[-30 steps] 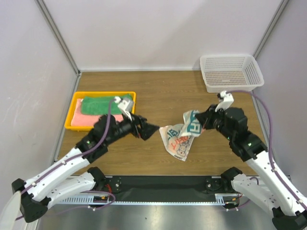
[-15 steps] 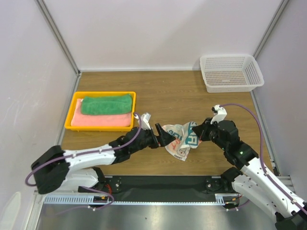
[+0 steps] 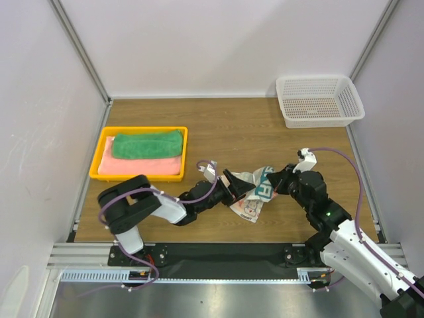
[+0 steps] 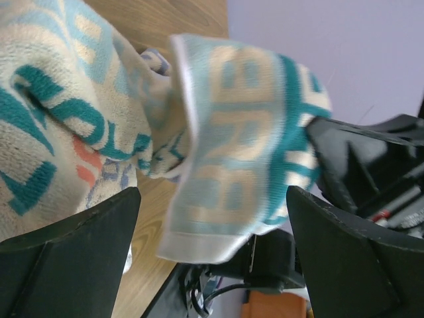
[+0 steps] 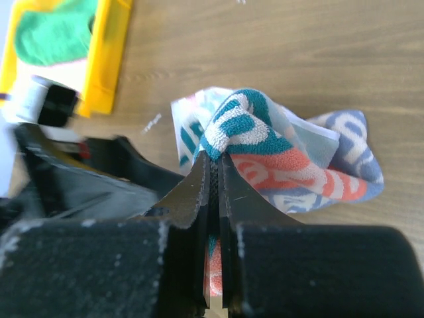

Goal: Fold and stack the towels
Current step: Move the towel to the center of the board, then flatten out the crumpled towel

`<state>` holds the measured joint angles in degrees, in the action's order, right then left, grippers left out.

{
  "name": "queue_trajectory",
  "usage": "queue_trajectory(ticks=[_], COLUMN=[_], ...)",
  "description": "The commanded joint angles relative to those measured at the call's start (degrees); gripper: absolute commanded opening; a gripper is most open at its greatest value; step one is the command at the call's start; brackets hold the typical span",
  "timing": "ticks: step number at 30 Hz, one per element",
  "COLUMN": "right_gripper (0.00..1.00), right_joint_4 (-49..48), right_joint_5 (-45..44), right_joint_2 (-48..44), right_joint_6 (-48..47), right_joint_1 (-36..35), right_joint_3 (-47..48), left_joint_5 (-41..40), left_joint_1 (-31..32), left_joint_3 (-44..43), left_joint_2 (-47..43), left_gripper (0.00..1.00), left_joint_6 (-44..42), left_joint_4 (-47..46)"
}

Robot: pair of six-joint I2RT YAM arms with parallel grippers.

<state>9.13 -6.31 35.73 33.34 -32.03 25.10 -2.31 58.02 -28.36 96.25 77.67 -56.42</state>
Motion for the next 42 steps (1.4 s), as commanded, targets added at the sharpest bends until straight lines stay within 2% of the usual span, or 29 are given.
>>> queue_trajectory(ticks=[1,7,12,14,15,16,18,19,20,21,22,23,25,26,27,28,29,31,32,35,37,42], right_gripper=[0.00,0.00,0.00,0.00,0.00,0.00,0.00,0.00,0.00,0.00,0.04,0.19,0.35,0.53,0.62,0.69,0.79,0.88,0.97,1.00,1.00,1.00], right_joint_4=[-6.6,-8.6,-11.7,-12.3,-12.3,-12.0,-11.6,-10.9,-10.4,-9.4,-5.2,-2.9,5.3,7.8,10.0,13.7,15.1,17.8,18.9,21.5,22.5,23.6], right_joint_5=[-2.7,-3.1,-3.1,-3.5,-3.7,-3.9,-4.2,-4.2,-4.0,-3.9,-4.7,-5.6,-8.8,-9.7,-10.4,-12.0,-12.6,-12.8,-12.7,-10.1,-7.7,-3.7], right_joint_2=[-0.6,0.7,1.6,1.5,1.4,1.5,1.5,1.8,2.2,2.5,3.5,4.0,5.5,6.6,7.2,7.3,6.9,6.2,5.7,5.7,6.1,5.8], right_joint_6=[0.4,1.2,1.8,1.9,1.7,1.6,0.9,0.7,-0.1,-0.6,-0.7,-0.9,-1.3,-1.6,-2.3,-2.4,-2.5,-2.7,-2.3,-2.8,-4.0,-6.2], right_joint_1=[-0.1,-0.1,-0.2,-0.1,-0.1,-0.1,-0.1,-0.1,0.0,0.0,0.0,0.0,0.3,0.6,0.8,1.2,2.2,3.7,5.6,9.7,15.7,21.5], right_joint_3=[1.0,-0.2,-1.5,-1.6,-1.5,-1.4,-1.1,-0.7,-0.4,0.2,2.1,3.6,6.8,10.4,11.9,13.6,15.7,17.9,18.8,23.3,25.1,25.9], left_joint_5=[-0.2,0.6,1.9,3.8,3.9,4.1,4.9,5.2,5.4,5.3,5.1,4.9,4.1,3.7,3.1,2.5,0.0,-4.0,-5.5,-9.6,-10.8,-13.2], left_joint_1=[0.4,0.4,0.0,-0.3,-0.4,-0.7,-2.1,-2.6,-3.3,-3.8,-4.2,-5.1,-6.1,-7.0,-7.4,-7.7,-7.8,-7.7,-7.8,-7.9,-8.1,-8.2], left_joint_3=[-0.9,-1.9,-2.4,-2.3,-2.2,-2.1,-2.1,-2.3,-2.6,-2.8,-3.5,-3.8,-5.6,-6.5,-7.7,-10.9,-13.0,-19.9,-21.7,-29.5,-35.9,-47.9], left_joint_2=[4.4,4.2,3.4,3.9,4.0,4.0,3.7,3.2,2.9,1.5,0.7,-0.4,-4.7,-6.7,-8.4,-12.7,-14.6,-19.2,-20.6,-23.9,-25.0,-27.3], left_gripper=[0.97,0.96,0.91,0.82,0.73,0.53,0.35,0.17,0.05,0.00,0.00,0.00,0.00,0.00,0.00,0.00,0.00,0.00,0.01,0.00,0.00,0.00], left_joint_6=[6.2,4.7,3.9,3.9,3.9,3.7,3.4,2.6,2.1,1.5,-0.5,-1.7,-7.1,-9.5,-12.5,-19.3,-23.2,-34.7,-37.6,-47.8,-53.7,-64.5], left_joint_4=[-15.4,-15.1,-14.5,-15.8,-16.3,-17.0,-17.1,-17.1,-16.7,-15.7,-13.1,-11.5,-4.7,-1.2,2.6,11.3,16.2,29.2,32.2,42.1,49.7,64.0])
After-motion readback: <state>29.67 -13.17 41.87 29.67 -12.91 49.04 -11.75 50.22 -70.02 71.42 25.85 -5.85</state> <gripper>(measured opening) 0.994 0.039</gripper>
